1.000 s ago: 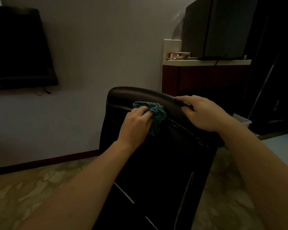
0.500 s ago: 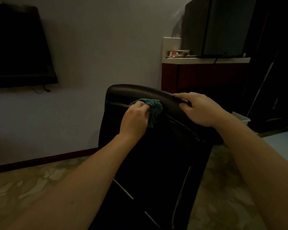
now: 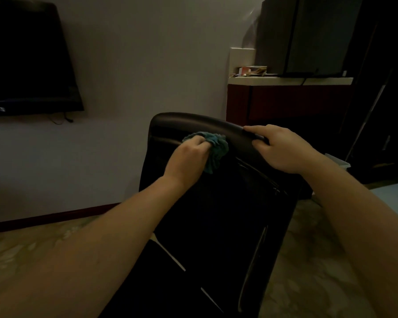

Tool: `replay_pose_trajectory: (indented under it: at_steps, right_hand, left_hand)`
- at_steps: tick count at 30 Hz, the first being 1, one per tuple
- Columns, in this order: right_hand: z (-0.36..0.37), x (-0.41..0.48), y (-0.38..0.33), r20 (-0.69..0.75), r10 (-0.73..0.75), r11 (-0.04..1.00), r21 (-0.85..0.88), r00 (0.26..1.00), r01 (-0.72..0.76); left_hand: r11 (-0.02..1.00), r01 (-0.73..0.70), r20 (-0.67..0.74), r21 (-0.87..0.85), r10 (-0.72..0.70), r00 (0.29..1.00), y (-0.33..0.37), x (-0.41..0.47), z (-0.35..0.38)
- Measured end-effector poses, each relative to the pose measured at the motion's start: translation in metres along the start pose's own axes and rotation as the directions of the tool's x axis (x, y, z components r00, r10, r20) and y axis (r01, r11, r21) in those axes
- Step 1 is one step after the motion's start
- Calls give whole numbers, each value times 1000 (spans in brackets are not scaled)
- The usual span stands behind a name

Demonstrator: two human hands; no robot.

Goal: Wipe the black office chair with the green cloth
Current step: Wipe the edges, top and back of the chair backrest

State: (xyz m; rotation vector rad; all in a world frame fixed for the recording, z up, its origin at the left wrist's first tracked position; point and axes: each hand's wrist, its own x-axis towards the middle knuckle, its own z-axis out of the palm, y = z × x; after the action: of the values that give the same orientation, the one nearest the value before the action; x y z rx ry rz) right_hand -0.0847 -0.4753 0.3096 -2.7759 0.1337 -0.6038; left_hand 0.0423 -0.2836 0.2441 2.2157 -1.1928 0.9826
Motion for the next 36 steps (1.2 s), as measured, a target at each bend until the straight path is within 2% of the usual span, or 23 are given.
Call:
replay_pose_trajectory:
  at_steps: [2, 3, 5, 11, 13, 16, 18, 26, 28, 32, 36]
  right_hand:
    - [0, 1, -1, 2, 2, 1000, 10, 1000, -2]
    - [1, 1, -1, 5, 4, 1000, 11, 1000, -4]
    - [0, 2, 1, 14, 6, 1000, 6, 1000, -6]
    - [0, 2, 1, 21, 2, 1000, 5, 1000, -2]
    - [0, 2, 0, 19, -1, 1000, 7, 1000, 1]
    - [-1, 2, -1, 37, -2, 1000, 16, 999, 1]
    - [-2, 2, 0, 50, -16, 1000, 11, 999, 15]
    - [-1, 0, 2, 49, -24, 999, 43, 998, 22]
    - [-3, -1, 2, 58, -22, 998, 58, 998, 18]
    - [-5, -1, 0, 76, 1, 996, 88, 997, -8]
    - [-6, -2, -2, 97, 41, 982, 180, 994, -58]
  left_hand:
    - [979, 199, -25, -50, -200, 979, 1, 3, 2]
    - [967, 247, -28, -62, -249, 968, 6, 2, 4]
    - [968, 237, -32, -77, -240, 970, 20, -2, 7]
    - [988, 83, -43, -127, -89, 995, 29, -12, 6]
    - [984, 119, -33, -133, -125, 992, 21, -8, 3]
    - [941, 290, -24, -173, -298, 954, 17, -2, 2]
    - [936, 305, -25, -177, -314, 949, 23, -2, 4]
    - [977, 115, -3, -177, -117, 993, 45, -15, -2]
    - [968, 172, 3, -184, -174, 985, 39, -11, -3]
    - [907, 370, -12, -200, -380, 925, 37, -2, 1]
    - [923, 322, -46, -209, -338, 940, 49, -7, 8]
